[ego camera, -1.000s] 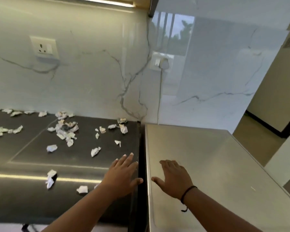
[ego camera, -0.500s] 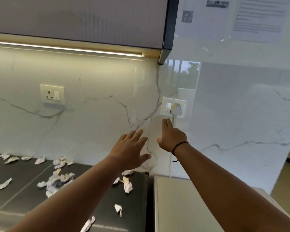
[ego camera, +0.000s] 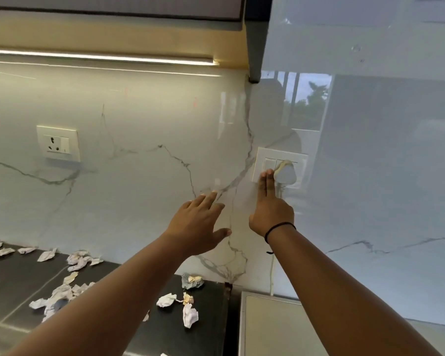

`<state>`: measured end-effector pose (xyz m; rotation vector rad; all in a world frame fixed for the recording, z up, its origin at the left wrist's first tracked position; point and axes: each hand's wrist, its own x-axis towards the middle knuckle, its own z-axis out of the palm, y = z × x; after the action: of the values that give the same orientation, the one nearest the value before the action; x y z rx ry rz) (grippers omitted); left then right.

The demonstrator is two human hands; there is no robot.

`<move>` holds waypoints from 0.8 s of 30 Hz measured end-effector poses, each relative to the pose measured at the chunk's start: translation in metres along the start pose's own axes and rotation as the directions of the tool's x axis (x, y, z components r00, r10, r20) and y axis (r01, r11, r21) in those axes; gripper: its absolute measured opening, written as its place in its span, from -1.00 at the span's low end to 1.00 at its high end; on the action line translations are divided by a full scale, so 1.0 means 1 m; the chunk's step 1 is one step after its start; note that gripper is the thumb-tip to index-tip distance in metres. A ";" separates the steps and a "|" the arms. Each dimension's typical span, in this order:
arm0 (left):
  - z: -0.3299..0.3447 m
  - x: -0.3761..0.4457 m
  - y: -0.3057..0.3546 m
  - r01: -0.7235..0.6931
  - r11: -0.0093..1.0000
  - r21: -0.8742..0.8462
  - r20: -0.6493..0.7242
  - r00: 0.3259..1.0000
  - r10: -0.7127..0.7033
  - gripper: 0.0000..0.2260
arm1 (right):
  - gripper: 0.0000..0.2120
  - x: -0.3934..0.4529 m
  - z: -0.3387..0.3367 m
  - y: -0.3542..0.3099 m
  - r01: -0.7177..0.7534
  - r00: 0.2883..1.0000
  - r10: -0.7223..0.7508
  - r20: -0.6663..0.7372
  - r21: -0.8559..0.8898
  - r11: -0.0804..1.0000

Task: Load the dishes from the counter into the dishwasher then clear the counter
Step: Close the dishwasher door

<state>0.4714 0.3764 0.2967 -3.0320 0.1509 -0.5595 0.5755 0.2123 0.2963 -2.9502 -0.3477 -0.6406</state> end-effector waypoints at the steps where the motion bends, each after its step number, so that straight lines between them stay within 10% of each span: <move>1: 0.001 -0.003 0.002 -0.003 1.000 -0.002 0.009 1.000 0.003 -0.37 | -0.03 0.000 -0.003 0.000 0.002 1.000 -0.002 0.016 -0.005 1.000; 24: -0.036 -0.215 0.083 -0.176 0.974 -0.142 0.037 0.982 0.183 -0.37 | -0.26 -0.283 -0.066 0.020 0.064 0.958 -0.075 0.275 0.051 0.997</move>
<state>0.2510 0.3150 0.2484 -3.1164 0.4760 -0.4774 0.3041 0.1266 0.2366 -2.9994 -0.4839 -0.2199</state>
